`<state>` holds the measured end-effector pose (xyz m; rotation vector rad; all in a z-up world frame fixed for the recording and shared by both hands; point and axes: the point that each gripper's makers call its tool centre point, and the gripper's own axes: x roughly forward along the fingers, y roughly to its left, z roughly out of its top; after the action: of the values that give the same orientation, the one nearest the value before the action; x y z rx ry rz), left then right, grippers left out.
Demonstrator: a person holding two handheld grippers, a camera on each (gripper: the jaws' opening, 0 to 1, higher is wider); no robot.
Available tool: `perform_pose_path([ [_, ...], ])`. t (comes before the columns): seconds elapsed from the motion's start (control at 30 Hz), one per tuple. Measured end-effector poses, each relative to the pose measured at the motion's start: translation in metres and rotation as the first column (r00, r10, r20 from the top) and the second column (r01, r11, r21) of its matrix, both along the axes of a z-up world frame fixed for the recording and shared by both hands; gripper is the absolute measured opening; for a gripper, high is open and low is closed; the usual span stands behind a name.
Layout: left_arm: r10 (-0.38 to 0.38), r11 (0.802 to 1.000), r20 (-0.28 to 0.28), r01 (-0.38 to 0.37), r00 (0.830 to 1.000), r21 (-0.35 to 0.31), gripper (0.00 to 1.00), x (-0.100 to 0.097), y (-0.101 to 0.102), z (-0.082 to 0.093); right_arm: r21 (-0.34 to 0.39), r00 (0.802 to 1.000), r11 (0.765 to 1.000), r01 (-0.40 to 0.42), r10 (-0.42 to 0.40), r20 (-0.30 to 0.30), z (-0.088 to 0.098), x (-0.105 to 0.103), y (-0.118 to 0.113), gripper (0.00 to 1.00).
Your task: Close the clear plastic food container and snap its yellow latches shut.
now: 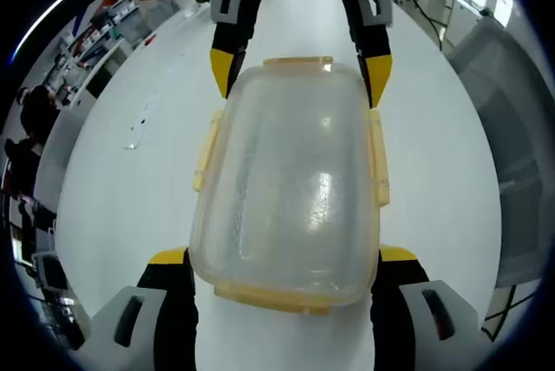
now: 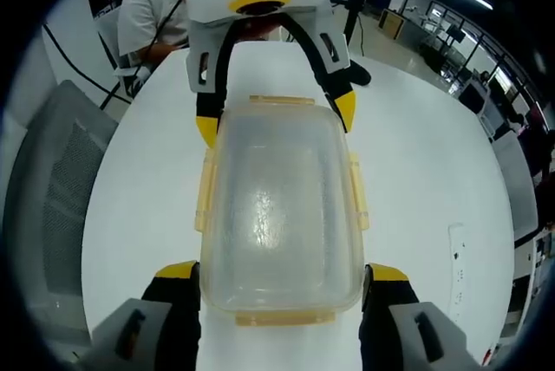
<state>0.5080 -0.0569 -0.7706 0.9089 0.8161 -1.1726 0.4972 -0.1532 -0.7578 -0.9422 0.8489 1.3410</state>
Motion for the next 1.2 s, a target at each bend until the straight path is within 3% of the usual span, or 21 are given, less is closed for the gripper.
perform_pose_path([
  [0.2,0.005,1.0,-0.011,-0.005,1.0,-0.004,0.8,-0.003,-0.001,0.004,0.04,0.999,0.998,0.047,-0.046,-0.025,0.006,-0.001,0.001,0.75],
  [0.4,0.017,1.0,0.004,-0.017,1.0,-0.025,0.8,-0.005,-0.002,0.013,0.044,0.999,0.998,0.051,-0.052,0.011,0.01,-0.003,-0.003,0.79],
  [0.73,0.04,0.999,0.021,-0.039,0.999,-0.019,0.78,-0.013,0.004,0.017,0.075,0.994,0.994,0.082,-0.087,0.066,0.02,-0.003,-0.005,0.76],
  [1.2,0.096,0.995,0.052,-0.094,0.994,-0.039,0.78,-0.023,0.013,0.032,0.097,0.988,0.988,0.118,-0.127,0.091,0.032,-0.016,-0.014,0.77],
])
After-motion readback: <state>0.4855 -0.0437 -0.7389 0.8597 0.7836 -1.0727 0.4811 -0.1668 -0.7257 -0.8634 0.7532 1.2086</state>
